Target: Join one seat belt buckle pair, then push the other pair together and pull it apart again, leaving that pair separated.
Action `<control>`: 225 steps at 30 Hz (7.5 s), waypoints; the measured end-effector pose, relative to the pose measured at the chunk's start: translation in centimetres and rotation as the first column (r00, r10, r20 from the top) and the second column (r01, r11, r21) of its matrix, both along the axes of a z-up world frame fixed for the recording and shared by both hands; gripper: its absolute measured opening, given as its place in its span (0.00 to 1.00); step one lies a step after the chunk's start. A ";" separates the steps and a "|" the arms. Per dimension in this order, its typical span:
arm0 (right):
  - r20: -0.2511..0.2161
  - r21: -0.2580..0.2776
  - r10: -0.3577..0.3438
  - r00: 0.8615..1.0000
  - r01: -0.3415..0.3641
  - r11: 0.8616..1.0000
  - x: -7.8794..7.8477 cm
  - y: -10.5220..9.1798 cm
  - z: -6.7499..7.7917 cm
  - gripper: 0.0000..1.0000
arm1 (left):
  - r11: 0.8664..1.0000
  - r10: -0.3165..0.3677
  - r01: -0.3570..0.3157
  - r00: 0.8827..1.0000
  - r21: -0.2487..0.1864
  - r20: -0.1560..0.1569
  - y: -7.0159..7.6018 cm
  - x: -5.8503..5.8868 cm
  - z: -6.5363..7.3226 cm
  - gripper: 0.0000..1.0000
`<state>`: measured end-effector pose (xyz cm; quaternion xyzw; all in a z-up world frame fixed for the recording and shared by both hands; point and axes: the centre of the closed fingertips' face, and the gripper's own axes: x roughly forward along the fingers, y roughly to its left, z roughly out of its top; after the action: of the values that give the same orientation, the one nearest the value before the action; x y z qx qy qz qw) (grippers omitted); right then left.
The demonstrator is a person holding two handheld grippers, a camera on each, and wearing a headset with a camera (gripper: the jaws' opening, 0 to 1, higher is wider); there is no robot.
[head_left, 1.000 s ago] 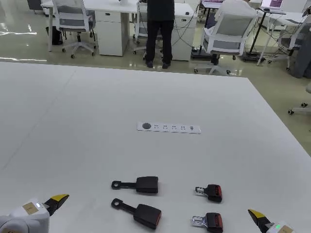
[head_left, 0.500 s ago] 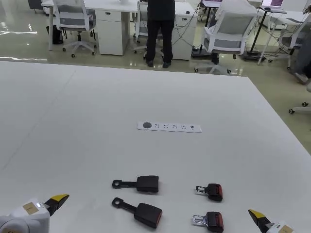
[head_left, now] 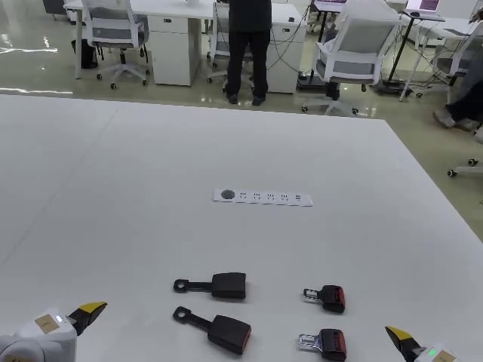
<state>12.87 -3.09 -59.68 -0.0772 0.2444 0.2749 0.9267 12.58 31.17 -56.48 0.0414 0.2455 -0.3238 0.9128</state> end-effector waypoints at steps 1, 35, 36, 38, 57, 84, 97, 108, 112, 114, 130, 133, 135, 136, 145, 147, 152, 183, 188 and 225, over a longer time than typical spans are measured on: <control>-0.002 -0.001 0.000 1.000 0.000 1.000 0.0 0.0 0.0 0.97 | 1.000 -0.001 0.001 1.000 0.001 -0.001 -0.2 -0.1 0.1 1.00; -0.013 -0.007 0.007 1.000 -0.007 1.000 -0.1 0.0 -0.2 0.96 | 1.000 -0.012 0.012 1.000 0.009 -0.009 -0.1 0.0 -0.3 1.00; -0.014 -0.008 0.008 1.000 -0.008 1.000 -0.1 0.0 -0.2 0.96 | 1.000 -0.014 0.014 1.000 0.011 -0.009 -0.2 -0.1 -0.3 1.00; -0.014 -0.007 0.012 1.000 -0.012 1.000 -0.1 0.0 -0.2 0.96 | 1.000 -0.014 0.014 1.000 0.011 -0.010 -0.3 -0.1 -0.1 1.00; -0.029 -0.010 0.023 0.999 -0.024 1.000 0.0 -0.1 -0.6 0.95 | 1.000 -0.018 0.019 1.000 0.010 -0.022 0.0 0.4 -1.3 0.99; -0.061 -0.008 0.068 0.996 -0.068 0.998 1.5 0.4 -1.9 0.93 | 0.998 -0.064 0.064 0.997 0.018 -0.042 -1.8 1.3 -1.5 0.98; -0.087 -0.015 0.093 0.992 -0.095 0.995 2.1 0.8 -2.6 0.92 | 0.995 -0.100 0.101 0.993 0.024 -0.058 -3.2 2.1 -2.0 0.98; -0.106 -0.024 0.118 0.987 -0.121 0.992 2.8 0.8 -3.2 0.89 | 0.991 -0.131 0.133 0.989 0.029 -0.067 -4.0 2.9 -2.5 0.97; -0.113 -0.025 0.126 0.986 -0.129 0.991 3.1 0.7 -3.4 0.88 | 0.988 -0.145 0.148 0.987 0.037 -0.072 -4.6 3.2 -2.7 0.96; -0.115 -0.027 0.131 0.985 -0.135 0.990 3.2 0.8 -3.5 0.89 | 0.987 -0.155 0.159 0.985 0.040 -0.075 -4.8 3.3 -2.8 0.96; -0.146 -0.022 0.172 0.974 -0.178 0.984 3.5 1.4 -4.5 0.88 | 0.969 -0.226 0.234 0.969 0.074 -0.098 -6.4 4.3 -4.2 0.94; -0.153 -0.028 0.177 0.972 -0.183 0.983 3.7 1.3 -4.9 0.87 | 0.964 -0.244 0.253 0.964 0.083 -0.104 -6.6 4.5 -4.6 0.93; -0.152 -0.022 0.177 0.972 -0.183 0.983 3.9 1.3 -4.8 0.87 | 0.958 -0.260 0.270 0.960 0.093 -0.104 -7.0 4.6 -4.6 0.93; -0.152 -0.022 0.179 0.972 -0.185 0.983 4.1 1.3 -4.8 0.87 | 0.957 -0.265 0.275 0.958 0.091 -0.106 -7.1 4.8 -4.7 0.92; -0.172 -0.029 0.207 0.963 -0.215 0.976 4.1 1.7 -5.4 0.86 | 0.946 -0.302 0.312 0.947 0.092 -0.107 -8.6 5.5 -4.8 0.90; -0.178 -0.026 0.211 0.961 -0.219 0.975 4.1 1.8 -5.6 0.86 | 0.941 -0.314 0.325 0.943 0.098 -0.113 -8.5 5.6 -5.3 0.89; -0.190 -0.028 0.227 0.955 -0.236 0.971 4.2 1.9 -6.0 0.83 | 0.930 -0.340 0.352 0.933 0.104 -0.119 -9.5 5.9 -5.7 0.88; -0.287 -0.059 0.401 0.870 -0.434 0.899 4.5 1.2 -8.8 0.71 | 0.671 -0.665 0.697 0.717 0.254 -0.210 -13.8 5.9 -10.8 0.69; -0.311 -0.074 0.425 0.850 -0.467 0.881 4.3 1.0 -9.2 0.68 | 0.622 -0.700 0.736 0.676 0.267 -0.232 -14.4 6.0 -11.7 0.66; -0.378 -0.127 0.531 0.758 -0.611 0.782 4.8 0.9 -9.2 0.35 | 0.687 -0.608 0.665 0.747 0.292 -0.270 -14.2 6.5 -12.5 0.35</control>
<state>17.69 -2.24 -68.91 -0.2151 0.3880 0.5228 0.7279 19.10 16.99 -69.03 0.2708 0.3408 -0.5705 0.6965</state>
